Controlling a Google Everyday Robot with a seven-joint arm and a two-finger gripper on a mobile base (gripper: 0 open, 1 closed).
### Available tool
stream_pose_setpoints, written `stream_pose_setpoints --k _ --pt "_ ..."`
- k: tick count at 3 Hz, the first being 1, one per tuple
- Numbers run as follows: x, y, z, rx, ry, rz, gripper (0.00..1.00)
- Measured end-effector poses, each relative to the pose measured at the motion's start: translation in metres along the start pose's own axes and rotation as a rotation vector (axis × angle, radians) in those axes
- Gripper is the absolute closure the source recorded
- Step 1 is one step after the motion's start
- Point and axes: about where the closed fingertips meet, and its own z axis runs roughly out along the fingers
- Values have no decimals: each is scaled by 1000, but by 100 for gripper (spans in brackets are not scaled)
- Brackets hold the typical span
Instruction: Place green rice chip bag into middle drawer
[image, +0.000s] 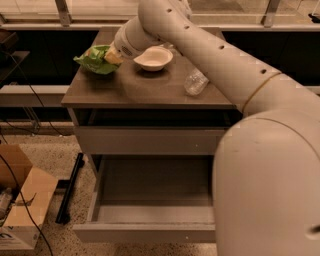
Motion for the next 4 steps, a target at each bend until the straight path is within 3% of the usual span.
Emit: stream_pose_setpoints --k 1,2,3,4 --pt "-7 17 -56 18 -58 -23 100" --pt "10 54 -130 -6 -98 -12 100" --pt "33 80 -177 -52 -104 -3 100" --pt "64 127 -217 -142 -49 19 100"
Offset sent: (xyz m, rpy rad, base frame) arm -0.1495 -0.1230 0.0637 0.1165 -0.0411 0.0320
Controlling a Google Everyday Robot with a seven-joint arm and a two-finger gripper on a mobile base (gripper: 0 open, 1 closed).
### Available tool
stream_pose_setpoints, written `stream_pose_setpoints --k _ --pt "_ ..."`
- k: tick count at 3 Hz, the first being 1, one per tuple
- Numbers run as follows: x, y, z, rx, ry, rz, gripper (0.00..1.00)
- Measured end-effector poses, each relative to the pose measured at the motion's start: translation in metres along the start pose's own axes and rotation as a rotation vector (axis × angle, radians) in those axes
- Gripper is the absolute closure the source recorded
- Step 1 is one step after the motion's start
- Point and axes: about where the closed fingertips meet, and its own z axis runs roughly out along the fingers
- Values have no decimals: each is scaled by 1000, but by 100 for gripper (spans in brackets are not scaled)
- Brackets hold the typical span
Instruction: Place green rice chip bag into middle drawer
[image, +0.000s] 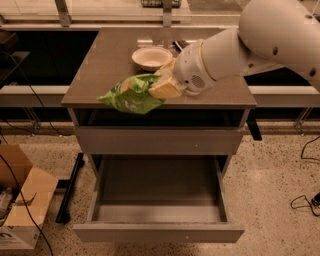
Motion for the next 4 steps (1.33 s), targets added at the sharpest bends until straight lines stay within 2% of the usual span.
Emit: stream_pose_setpoints --k 1,2,3,4 --pt "40 53 -23 -126 62 58 100" --pt "80 89 -30 -207 110 148 100" --pt "113 103 -6 -234 143 226 100" --pt "143 100 47 -223 133 326 100"
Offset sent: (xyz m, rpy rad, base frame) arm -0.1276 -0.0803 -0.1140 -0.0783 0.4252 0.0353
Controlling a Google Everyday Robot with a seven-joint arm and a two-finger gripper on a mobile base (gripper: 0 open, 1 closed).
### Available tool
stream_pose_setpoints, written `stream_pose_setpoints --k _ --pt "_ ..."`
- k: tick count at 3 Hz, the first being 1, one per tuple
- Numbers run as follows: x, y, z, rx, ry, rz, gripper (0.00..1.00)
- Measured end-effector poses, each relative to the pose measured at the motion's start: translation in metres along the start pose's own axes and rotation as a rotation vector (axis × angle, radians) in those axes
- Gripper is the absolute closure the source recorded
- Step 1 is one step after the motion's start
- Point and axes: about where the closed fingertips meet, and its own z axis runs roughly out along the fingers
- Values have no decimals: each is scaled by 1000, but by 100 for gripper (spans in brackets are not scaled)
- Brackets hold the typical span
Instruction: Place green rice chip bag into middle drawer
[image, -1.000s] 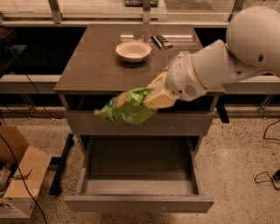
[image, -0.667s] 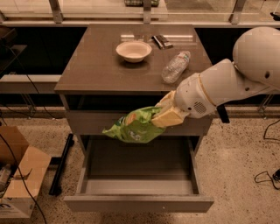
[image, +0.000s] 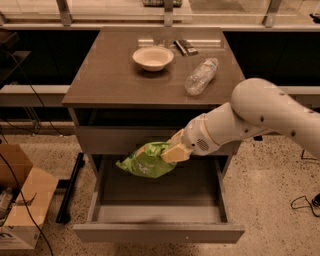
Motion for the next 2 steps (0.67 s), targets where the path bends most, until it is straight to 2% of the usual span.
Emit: stream_pose_setpoints --k 2 --pt "48 -55 98 51 -69 256 100"
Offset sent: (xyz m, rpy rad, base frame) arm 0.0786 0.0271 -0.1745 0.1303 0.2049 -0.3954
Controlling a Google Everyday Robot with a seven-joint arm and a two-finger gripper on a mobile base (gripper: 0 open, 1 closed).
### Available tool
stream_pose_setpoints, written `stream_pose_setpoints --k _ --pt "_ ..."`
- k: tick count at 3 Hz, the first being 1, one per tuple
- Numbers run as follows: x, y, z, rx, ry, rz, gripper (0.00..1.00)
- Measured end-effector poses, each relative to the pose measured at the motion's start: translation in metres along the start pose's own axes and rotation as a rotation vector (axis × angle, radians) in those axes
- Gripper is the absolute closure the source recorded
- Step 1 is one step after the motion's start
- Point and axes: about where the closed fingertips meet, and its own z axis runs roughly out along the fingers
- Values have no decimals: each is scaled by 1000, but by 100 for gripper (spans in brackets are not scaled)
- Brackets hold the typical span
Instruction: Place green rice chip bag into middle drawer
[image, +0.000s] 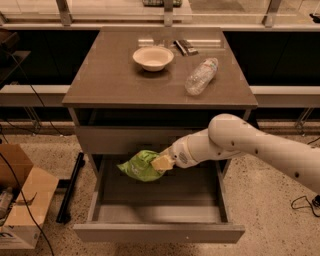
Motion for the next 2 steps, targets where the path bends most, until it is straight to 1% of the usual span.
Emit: stream_pose_setpoints --k 1,2 --pt "18 -22 34 36 -17 91 100" --pt "42 -31 53 69 -10 184 84"
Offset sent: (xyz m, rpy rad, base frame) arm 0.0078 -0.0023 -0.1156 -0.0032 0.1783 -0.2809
